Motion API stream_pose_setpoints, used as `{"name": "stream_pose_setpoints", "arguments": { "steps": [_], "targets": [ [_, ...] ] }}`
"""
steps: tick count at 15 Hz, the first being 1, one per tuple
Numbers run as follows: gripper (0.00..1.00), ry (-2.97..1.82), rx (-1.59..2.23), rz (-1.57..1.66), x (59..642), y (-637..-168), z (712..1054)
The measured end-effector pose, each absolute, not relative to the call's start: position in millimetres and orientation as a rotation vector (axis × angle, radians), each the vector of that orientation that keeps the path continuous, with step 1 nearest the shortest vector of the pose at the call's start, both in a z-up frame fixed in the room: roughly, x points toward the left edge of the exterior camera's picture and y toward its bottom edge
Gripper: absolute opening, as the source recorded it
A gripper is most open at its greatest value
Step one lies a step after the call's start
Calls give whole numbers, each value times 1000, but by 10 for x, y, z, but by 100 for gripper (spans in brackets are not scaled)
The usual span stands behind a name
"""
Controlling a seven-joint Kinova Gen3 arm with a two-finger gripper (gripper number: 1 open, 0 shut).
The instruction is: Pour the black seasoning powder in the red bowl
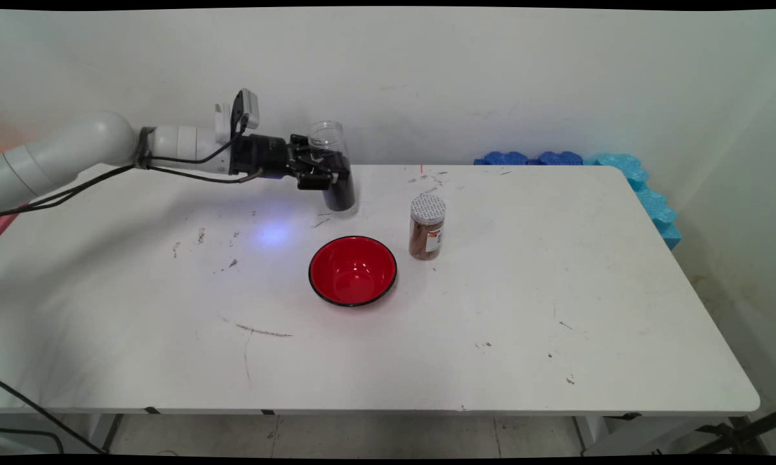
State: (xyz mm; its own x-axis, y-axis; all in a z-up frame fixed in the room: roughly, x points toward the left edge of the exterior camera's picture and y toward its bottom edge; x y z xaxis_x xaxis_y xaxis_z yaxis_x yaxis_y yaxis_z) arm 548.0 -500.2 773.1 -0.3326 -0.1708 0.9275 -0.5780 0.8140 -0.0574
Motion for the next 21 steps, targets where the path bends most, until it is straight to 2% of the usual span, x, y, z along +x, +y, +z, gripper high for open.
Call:
{"name": "stream_pose_setpoints", "arguments": {
  "steps": [21],
  "targets": [
    [0, -1994, 219, 670, 5183, -4654, 7822]
  ]
}}
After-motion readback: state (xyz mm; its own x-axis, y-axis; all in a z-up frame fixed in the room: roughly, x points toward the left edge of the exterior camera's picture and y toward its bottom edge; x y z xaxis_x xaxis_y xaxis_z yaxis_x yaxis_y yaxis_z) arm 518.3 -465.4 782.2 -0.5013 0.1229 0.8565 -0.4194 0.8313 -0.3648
